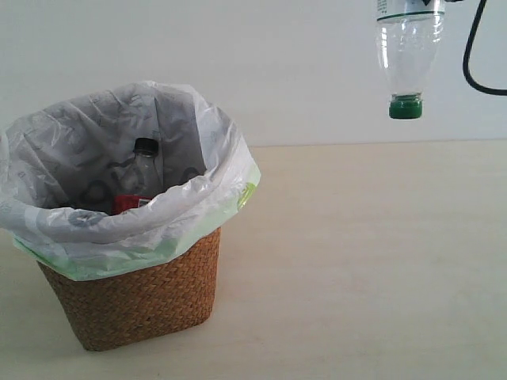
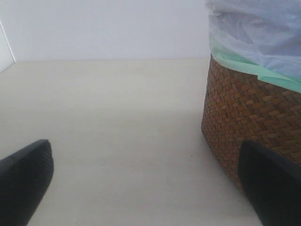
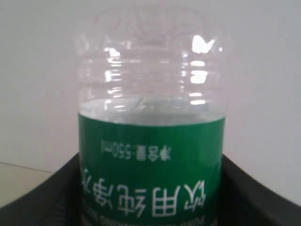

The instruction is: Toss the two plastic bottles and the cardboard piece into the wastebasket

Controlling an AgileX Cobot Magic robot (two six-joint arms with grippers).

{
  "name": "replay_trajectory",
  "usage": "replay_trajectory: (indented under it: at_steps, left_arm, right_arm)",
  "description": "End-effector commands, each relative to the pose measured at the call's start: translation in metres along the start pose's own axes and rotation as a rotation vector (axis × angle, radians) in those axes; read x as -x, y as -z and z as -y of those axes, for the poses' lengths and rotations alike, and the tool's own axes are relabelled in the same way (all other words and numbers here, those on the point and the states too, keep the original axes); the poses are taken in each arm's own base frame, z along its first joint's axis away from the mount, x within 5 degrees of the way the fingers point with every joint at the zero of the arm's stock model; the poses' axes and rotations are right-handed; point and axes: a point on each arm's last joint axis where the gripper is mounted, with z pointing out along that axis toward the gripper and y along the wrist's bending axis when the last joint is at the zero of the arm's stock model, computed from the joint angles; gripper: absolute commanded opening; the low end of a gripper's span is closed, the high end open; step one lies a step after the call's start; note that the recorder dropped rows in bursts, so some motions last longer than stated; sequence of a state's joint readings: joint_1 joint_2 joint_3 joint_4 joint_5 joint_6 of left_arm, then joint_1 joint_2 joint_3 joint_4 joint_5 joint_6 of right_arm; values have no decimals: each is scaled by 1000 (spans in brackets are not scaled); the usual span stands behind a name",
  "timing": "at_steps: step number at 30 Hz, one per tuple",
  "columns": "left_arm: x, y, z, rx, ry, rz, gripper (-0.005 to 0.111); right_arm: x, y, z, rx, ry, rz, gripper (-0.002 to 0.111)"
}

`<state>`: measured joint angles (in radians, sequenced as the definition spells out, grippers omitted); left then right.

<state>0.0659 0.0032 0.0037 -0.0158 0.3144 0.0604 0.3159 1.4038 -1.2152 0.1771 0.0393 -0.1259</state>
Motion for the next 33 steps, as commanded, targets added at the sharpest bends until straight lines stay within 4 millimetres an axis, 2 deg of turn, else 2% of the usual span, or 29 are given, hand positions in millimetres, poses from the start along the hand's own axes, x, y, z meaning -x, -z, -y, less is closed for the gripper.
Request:
replay_trajectory:
  at_steps: [1,6,10,12,14,17,19,20,23,26,29,31,33]
  left_arm:
    - [2,1,0,-6,9,15,108]
    - [2,1,0,-6,9,15,108]
    - [2,1,0,-6,9,15,108]
    - [2,1,0,-6,9,15,108]
    - [2,1,0,-6,9,15,108]
    - [2,1,0,-6,9,15,108]
    - [2,1,0,-6,9,15,108]
    - [2,1,0,-6,9,15,108]
    - [2,1,0,-6,9,15,108]
    - [2,1,0,-6,9,15,108]
    - [2,1,0,-6,9,15,108]
    - [2,1,0,-6,9,15,108]
    - [2,1,0,-6,9,15,108]
  right_arm:
    - [3,0,-18,52,25,29,0]
    - [10,9,-79,224,-1,154,0]
    - [25,22,-133,385,-71,263,0]
    - [36,25,-153,449,-116,271,5]
    - [49,25,-168,498,-190,279,21]
    - [69,28,-177,540,-285,314,65]
    - [78,29,-177,549,-330,328,81]
    - [82,29,-175,547,-350,323,83]
    - [88,27,-161,512,-340,286,75]
    - [82,19,-145,457,-313,188,74]
    - [72,8,-117,370,-282,41,74]
    - [64,1,-91,288,-270,-58,74]
    - [53,-8,-56,176,-258,-158,74]
